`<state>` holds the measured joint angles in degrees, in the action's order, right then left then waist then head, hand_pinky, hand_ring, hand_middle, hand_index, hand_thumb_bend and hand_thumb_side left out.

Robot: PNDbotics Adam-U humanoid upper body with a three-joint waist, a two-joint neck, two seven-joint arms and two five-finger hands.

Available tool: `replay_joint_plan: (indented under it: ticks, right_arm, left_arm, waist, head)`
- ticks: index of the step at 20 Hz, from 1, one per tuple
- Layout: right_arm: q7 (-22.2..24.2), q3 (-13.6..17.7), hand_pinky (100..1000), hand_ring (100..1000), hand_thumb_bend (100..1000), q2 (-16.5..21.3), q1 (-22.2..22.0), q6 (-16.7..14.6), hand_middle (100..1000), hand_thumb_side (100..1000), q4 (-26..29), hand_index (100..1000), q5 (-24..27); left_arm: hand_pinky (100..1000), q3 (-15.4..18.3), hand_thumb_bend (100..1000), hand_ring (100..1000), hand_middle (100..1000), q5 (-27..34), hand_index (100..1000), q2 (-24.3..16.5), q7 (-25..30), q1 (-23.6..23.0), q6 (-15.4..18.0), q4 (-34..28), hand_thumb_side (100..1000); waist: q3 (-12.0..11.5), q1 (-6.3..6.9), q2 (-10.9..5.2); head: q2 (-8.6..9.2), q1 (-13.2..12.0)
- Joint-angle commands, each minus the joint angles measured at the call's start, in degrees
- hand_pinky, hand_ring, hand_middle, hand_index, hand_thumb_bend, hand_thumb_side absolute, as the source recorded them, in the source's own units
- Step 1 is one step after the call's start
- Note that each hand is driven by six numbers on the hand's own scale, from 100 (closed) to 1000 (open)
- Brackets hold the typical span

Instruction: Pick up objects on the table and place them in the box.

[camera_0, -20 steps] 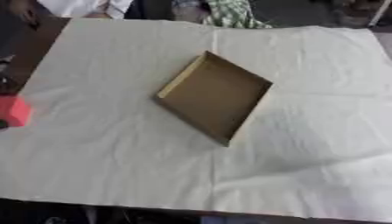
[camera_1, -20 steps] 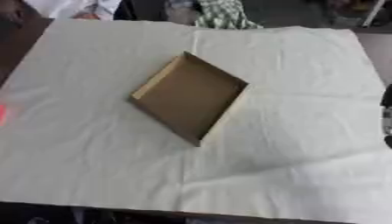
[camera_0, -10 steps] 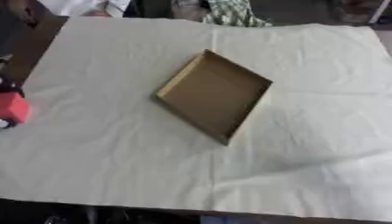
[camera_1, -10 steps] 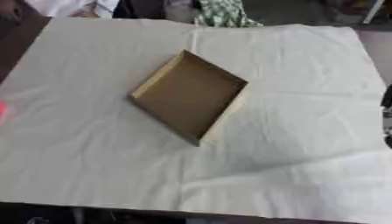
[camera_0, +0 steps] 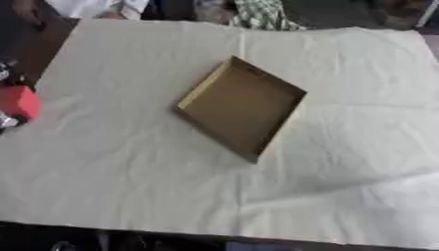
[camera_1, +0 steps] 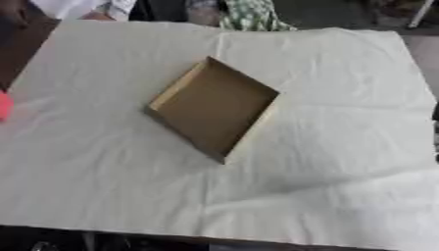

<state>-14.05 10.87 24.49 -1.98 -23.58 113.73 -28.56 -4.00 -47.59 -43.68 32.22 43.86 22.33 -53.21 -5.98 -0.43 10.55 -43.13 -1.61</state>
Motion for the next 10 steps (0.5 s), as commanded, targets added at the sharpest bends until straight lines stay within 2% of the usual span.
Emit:
replay_joint_plan:
  ticks: [1, 5, 10]
  right_arm:
    - [-0.04, 0.27, 873, 783, 100, 1.32, 0.32, 0.04, 838, 819, 0.86, 786, 0.40]
    - [-0.02, 0.25, 873, 784, 100, 1.69, 0.40, -0.02, 839, 818, 0.86, 786, 0.44]
    - [0.18, 0.14, 873, 784, 100, 1.91, 0.61, -0.13, 839, 818, 0.86, 786, 0.68]
  left_arm:
    - [563, -0.94, 305, 640, 617, 1.95, 741, -0.72, 2.23, 2.74, 0.34, -2.37, 100]
    - [556, -2.83, 292, 640, 618, 3.03, 744, 1.33, 4.74, 6.49, 1.10, -4.01, 100]
    - [545, -5.39, 256, 633, 616, 5.00, 743, 6.24, 7.32, 11.38, 2.25, -5.68, 100]
  waist:
    - [-0.07, 0.35, -0.98]
    - [-0.07, 0.62, -1.13]
    - [0.32, 0.74, -1.19]
  head:
    - [0.17, -0.31]
    - [0.11, -0.47]
    - [-0.08, -0.10]
